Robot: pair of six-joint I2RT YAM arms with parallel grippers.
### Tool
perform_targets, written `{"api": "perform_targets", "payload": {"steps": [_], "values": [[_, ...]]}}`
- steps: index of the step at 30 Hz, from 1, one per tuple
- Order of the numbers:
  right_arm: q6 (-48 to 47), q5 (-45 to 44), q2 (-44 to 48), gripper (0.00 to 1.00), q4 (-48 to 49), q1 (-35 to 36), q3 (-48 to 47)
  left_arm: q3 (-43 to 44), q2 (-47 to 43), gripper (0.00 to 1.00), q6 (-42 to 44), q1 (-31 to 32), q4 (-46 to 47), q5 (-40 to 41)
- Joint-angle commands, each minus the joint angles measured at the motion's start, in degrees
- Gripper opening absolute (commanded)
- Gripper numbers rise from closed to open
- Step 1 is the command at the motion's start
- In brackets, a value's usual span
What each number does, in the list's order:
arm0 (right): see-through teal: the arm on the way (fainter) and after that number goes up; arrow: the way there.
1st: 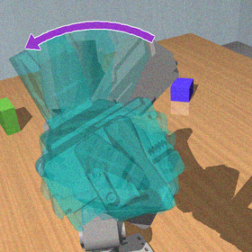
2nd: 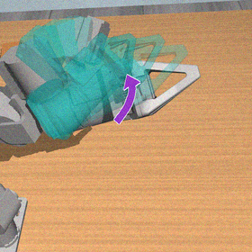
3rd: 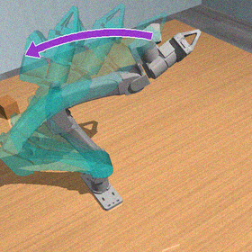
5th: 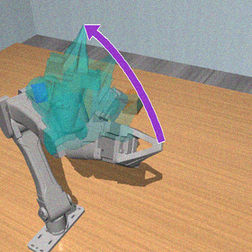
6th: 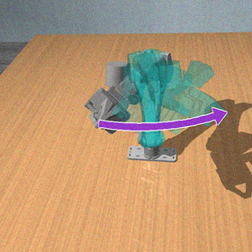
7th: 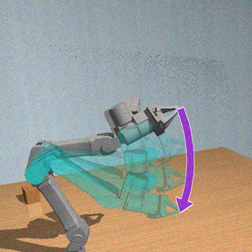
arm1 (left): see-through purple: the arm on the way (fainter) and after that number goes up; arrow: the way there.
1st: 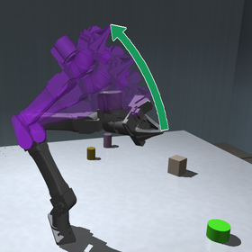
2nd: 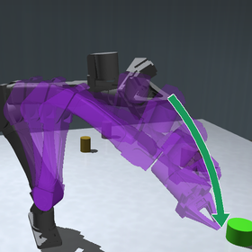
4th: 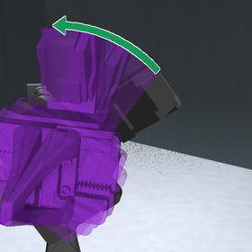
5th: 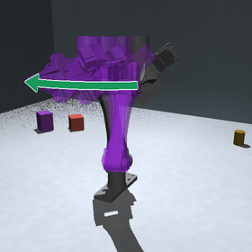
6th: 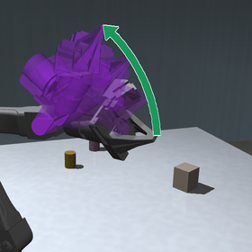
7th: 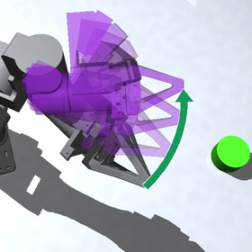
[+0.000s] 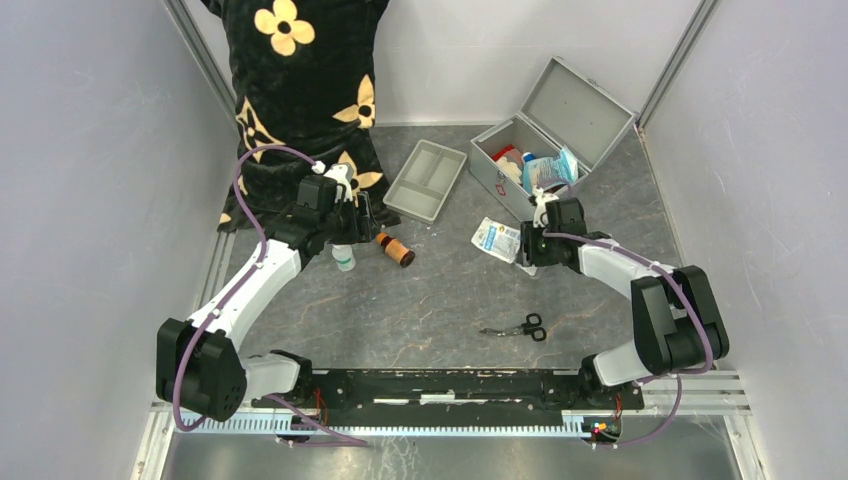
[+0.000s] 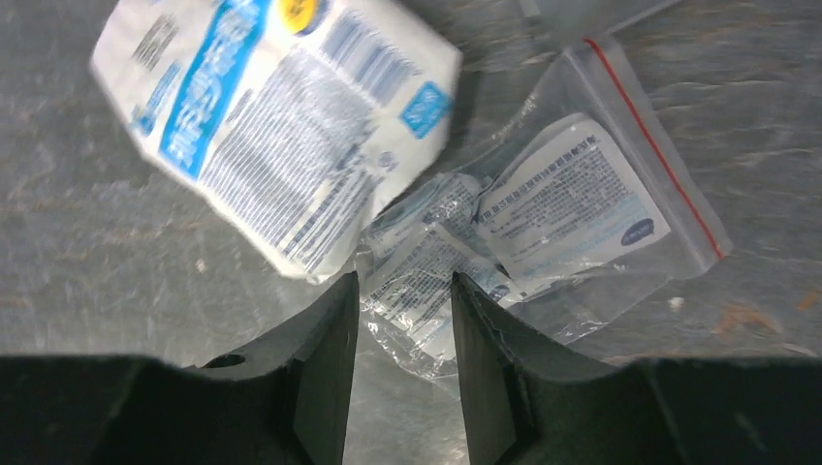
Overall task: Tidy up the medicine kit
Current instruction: Adjust the medical item at the center of the board, then pick up the medical item at the center of the board.
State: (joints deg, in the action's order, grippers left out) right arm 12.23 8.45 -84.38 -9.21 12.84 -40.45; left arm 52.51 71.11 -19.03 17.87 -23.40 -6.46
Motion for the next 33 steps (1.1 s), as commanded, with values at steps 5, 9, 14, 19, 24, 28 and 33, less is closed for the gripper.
{"api": "perform_targets", "payload": {"steps": [5,9,14,19,24,28,33], "values": [[-6.15,6.80,6.72,0.49,-6.74,5.96,2.25,0.49,0.26,0.70,-0.22,0.32,2.12,-1.08],[-4.08,-3.44,14.04,0.64,-4.30,5.93,2.65,0.56,0.34,0.70,-0.22,0.32,2.12,-1.11],[1.47,-12.71,18.82,0.71,0.83,5.90,2.68,0.47,0.13,0.70,-0.22,0.25,2.09,-1.07],[-0.27,-3.21,13.27,0.73,4.48,5.96,-0.42,0.44,0.04,0.70,-0.22,0.29,2.10,-1.09],[-1.12,3.14,6.15,0.73,8.61,5.97,-3.77,0.41,-0.28,0.70,-0.23,0.32,2.13,-0.94],[-1.49,3.22,-0.09,0.73,8.83,5.91,-7.24,0.40,-0.28,0.70,-0.16,0.32,2.13,-0.80],[-2.44,1.91,-6.26,0.74,8.79,5.99,-10.67,0.31,-0.27,0.70,-0.13,0.31,2.08,-0.58]]}}
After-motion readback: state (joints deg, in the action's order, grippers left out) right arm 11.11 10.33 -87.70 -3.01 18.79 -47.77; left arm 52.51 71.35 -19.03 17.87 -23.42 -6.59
